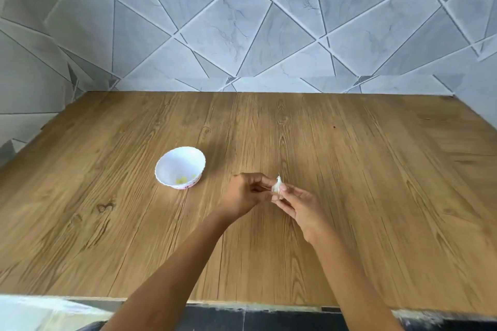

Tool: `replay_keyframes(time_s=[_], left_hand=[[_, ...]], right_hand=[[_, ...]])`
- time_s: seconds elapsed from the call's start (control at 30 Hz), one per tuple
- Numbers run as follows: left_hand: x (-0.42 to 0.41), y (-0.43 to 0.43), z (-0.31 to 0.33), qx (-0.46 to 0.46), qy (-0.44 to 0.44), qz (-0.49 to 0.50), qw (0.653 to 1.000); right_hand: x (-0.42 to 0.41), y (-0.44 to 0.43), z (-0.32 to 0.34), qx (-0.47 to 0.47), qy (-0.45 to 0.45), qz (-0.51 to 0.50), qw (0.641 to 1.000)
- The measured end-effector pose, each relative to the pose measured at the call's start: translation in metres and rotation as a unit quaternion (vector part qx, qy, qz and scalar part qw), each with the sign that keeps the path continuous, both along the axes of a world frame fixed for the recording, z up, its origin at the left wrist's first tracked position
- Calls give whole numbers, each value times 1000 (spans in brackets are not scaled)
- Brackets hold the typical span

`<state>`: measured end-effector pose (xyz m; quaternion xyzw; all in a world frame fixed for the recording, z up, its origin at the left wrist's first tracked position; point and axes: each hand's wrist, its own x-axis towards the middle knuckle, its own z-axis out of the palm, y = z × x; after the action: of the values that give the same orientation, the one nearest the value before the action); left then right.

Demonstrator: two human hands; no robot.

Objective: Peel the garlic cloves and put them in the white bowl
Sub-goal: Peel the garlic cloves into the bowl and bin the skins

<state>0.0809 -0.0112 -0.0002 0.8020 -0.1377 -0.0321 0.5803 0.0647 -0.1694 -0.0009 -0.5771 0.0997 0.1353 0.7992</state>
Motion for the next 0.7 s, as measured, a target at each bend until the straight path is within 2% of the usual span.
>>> replay_keyframes(time_s=[0.33,0.47,0.53,0.63,0.7], left_hand=[[-6,4,-3,-70,59,-13,996],[-11,10,-9,-129,116,30,984],[-12,11,-10,-122,125,49,983],[-12,10,-9,-56,111,103,987],[-11,13,-6,-26,102,166,981]], right_hand=[[0,8,-4,8,39,-37,999],[1,10,-5,14,44,-24,999],[0,13,-5,-4,37,-22,999],[2,20,-10,-50,3,-36,998],[8,21,-16,-138,-69,-46,987]])
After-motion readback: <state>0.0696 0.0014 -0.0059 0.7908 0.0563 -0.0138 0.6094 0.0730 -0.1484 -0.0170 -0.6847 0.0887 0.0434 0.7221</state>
